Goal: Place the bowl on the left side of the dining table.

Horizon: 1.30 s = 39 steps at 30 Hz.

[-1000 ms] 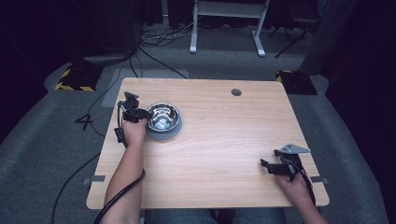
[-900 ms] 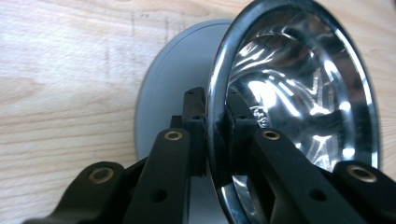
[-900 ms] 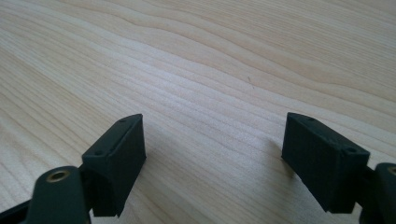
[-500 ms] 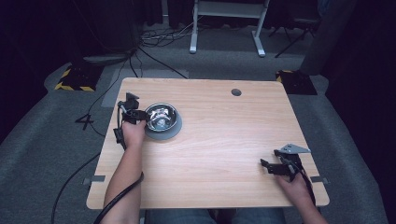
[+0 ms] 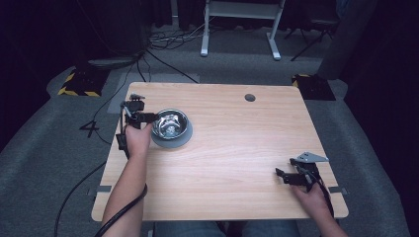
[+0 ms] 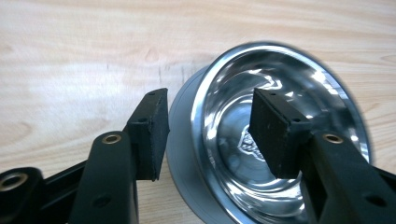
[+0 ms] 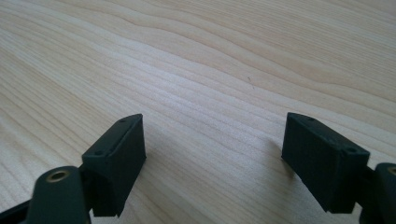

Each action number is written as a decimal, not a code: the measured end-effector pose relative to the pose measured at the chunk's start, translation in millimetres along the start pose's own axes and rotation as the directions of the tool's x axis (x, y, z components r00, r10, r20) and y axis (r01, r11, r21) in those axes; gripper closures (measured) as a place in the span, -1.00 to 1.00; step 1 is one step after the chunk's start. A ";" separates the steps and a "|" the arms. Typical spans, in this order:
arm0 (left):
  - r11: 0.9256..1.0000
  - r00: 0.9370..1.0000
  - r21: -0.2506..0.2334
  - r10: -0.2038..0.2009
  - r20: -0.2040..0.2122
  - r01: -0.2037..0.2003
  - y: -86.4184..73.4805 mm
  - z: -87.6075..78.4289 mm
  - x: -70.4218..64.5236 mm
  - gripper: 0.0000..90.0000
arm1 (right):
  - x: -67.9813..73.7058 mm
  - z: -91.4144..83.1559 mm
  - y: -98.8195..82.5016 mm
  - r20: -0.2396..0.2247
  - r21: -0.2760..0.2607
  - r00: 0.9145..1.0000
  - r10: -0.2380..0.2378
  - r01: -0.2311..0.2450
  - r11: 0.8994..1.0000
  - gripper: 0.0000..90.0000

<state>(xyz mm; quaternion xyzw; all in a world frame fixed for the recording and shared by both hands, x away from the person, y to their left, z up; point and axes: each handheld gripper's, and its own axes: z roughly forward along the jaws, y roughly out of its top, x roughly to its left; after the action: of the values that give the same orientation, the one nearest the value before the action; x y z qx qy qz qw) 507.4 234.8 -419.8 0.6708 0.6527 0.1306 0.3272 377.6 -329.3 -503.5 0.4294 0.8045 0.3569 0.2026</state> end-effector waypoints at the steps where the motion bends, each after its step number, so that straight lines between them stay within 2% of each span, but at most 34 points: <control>1: 1.000 1.000 -0.007 0.011 0.004 -0.011 0.7 -4.6 -2.9 0.05 | -0.1 -0.2 0.1 -0.001 0.002 1.000 -0.001 0.001 1.000 -0.52; 4: 0.998 0.998 -0.033 0.058 0.022 -0.057 2.2 -19.4 -11.4 0.05 | 0.0 0.0 0.0 0.001 0.000 1.000 0.000 0.000 1.000 -0.52; 6: 0.997 0.997 -0.049 0.069 0.045 -0.067 2.5 -27.4 -17.7 0.05 | 0.0 0.0 0.0 0.000 0.001 1.000 0.000 0.000 1.000 -0.52; 7: 0.995 0.994 -0.053 0.083 0.066 -0.080 2.5 -30.7 -20.2 0.05 | 0.2 0.1 0.0 0.001 -0.001 1.000 0.001 -0.001 1.000 -0.52; 9: 0.993 0.985 -0.045 0.117 0.129 -0.112 2.3 -37.8 -24.9 0.02 | 0.0 -0.1 0.1 -0.001 0.002 1.000 0.000 0.000 1.000 -0.52; 10: 0.991 0.981 -0.043 0.130 0.146 -0.125 1.3 -41.2 -28.8 0.01 | -0.1 -0.2 0.1 -0.001 0.002 1.000 -0.001 0.001 1.000 -0.52; 12: 0.988 0.976 -0.048 0.155 0.155 -0.149 -0.2 -45.6 -33.6 0.01 | 0.0 -0.1 0.0 0.000 0.001 1.000 0.000 0.000 1.000 -0.52; 16: 0.975 0.958 -0.057 0.220 0.182 -0.213 -6.0 -60.6 -45.6 0.00 | 0.1 0.1 0.0 0.001 -0.001 1.000 0.000 0.000 1.000 -0.52; 21: 0.964 0.942 -0.077 0.264 0.206 -0.253 -14.8 -79.9 -58.6 0.00 | 0.1 0.1 0.0 0.002 -0.002 1.000 0.000 0.000 1.000 -0.52; 25: 0.954 0.931 -0.092 0.299 0.210 -0.286 -22.8 -94.6 -63.8 -0.01 | 0.1 0.0 0.0 0.001 -0.001 1.000 0.000 0.000 1.000 -0.52; 26: 0.951 0.930 -0.094 0.307 0.203 -0.294 -25.3 -98.3 -64.8 -0.02 | 0.1 0.1 0.0 0.001 -0.001 1.000 -0.001 0.001 1.000 -0.52; 29: 0.941 0.921 -0.100 0.339 0.194 -0.325 -33.9 -107.0 -66.3 -0.03 | 0.1 0.0 0.0 0.001 -0.001 1.000 0.000 0.000 1.000 -0.52; 33: 0.938 0.916 -0.098 0.347 0.201 -0.333 -48.0 -115.8 -66.4 -0.03 | 0.1 0.1 0.0 0.001 -0.001 1.000 0.000 0.000 1.000 -0.52; 36: 0.938 0.919 -0.107 0.345 0.189 -0.330 -57.2 -120.9 -65.7 -0.03 | 0.1 0.0 0.0 0.001 -0.001 1.000 0.000 0.000 1.000 -0.52; 39: 0.936 0.919 -0.113 0.350 0.179 -0.334 -66.6 -127.4 -64.8 -0.03 | 0.1 0.0 0.0 0.001 -0.001 1.000 0.000 0.000 1.000 -0.52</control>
<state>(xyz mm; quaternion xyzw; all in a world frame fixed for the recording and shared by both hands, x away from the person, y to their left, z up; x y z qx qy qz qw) 370.6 202.4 -348.3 0.7703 0.4841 0.1451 0.3889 377.5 -329.2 -503.5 0.4294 0.8043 0.3569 0.2033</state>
